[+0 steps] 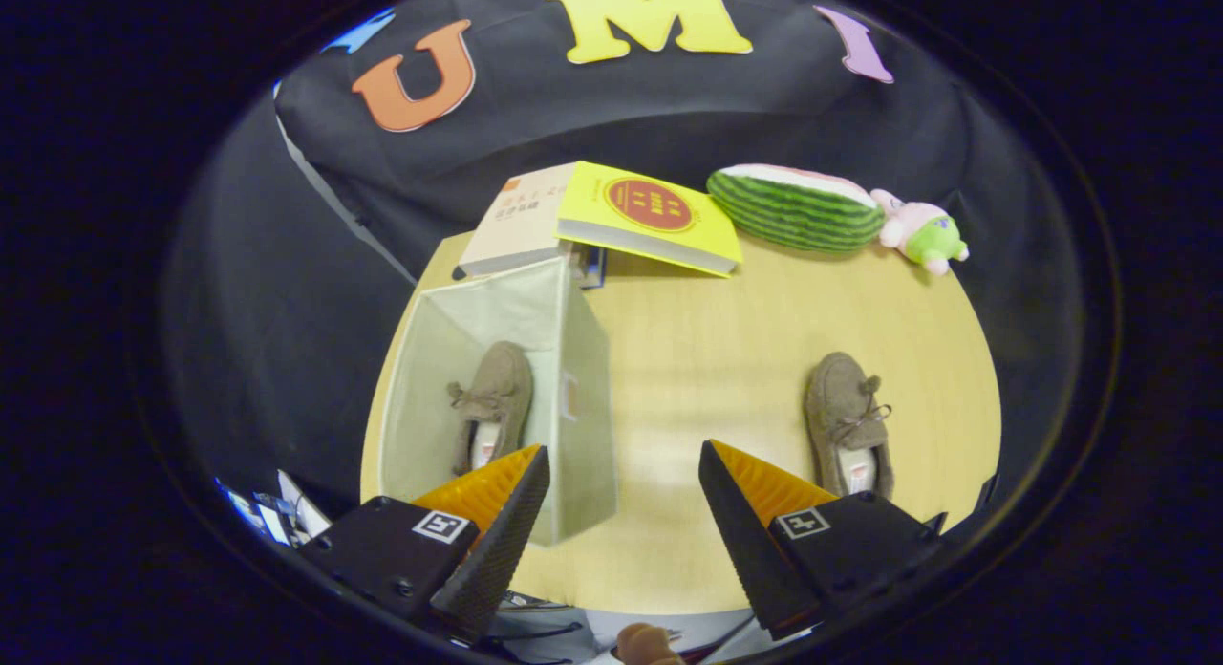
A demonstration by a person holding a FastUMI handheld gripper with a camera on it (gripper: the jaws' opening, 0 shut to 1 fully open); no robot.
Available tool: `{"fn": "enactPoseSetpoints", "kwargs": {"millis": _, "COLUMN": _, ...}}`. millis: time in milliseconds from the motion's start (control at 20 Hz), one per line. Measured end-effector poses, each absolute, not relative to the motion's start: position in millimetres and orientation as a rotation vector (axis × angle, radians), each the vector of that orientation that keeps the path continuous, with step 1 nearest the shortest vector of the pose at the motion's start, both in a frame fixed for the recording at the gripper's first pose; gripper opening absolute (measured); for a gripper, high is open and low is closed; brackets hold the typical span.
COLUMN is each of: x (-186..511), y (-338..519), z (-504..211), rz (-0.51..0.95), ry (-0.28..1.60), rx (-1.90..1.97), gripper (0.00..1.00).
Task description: Open the storage box then place both shoes into the box .Put the left shoe in first, then the right shoe, with the right side of both shoes facing outward in a uniform manner.
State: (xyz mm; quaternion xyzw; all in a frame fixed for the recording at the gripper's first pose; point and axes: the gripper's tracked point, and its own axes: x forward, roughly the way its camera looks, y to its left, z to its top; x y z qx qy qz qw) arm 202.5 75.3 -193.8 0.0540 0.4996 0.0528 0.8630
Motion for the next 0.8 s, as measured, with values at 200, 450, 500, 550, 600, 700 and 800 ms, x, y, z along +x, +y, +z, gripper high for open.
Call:
{"fn": "enactPoseSetpoints", "kwargs": {"millis": 200, "x": 205.8, "y": 10.6, "z": -207.2, "rz": 0.053, "ry": 1.084, "rx": 0.067, "gripper": 1.00}}
{"fn": "enactPoseSetpoints", "kwargs": {"millis": 450, "x": 202.8, "y": -61.2, "z": -233.9, "rz": -0.025, "ry": 1.148, "rx": 0.004, "gripper": 1.00}}
{"fn": "enactPoseSetpoints", "kwargs": {"millis": 500, "x": 198.5, "y": -72.5, "z": -240.5, "rz": -0.034, "ry": 1.176, "rx": -0.011, "gripper": 1.00}}
{"fn": "enactPoseSetpoints", "kwargs": {"millis": 550, "x": 196.6, "y": -83.8, "z": -246.5, "rz": -0.042, "ry": 1.194, "rx": -0.027, "gripper": 1.00}}
{"fn": "enactPoseSetpoints", "kwargs": {"millis": 600, "x": 196.5, "y": -96.1, "z": -252.6, "rz": -0.058, "ry": 1.203, "rx": -0.041, "gripper": 1.00}}
{"fn": "enactPoseSetpoints", "kwargs": {"millis": 700, "x": 194.9, "y": -124.0, "z": -258.8, "rz": -0.118, "ry": 1.222, "rx": -0.070, "gripper": 1.00}}
{"fn": "enactPoseSetpoints", "kwargs": {"millis": 800, "x": 188.5, "y": -150.2, "z": -263.3, "rz": -0.177, "ry": 1.264, "rx": -0.095, "gripper": 1.00}}
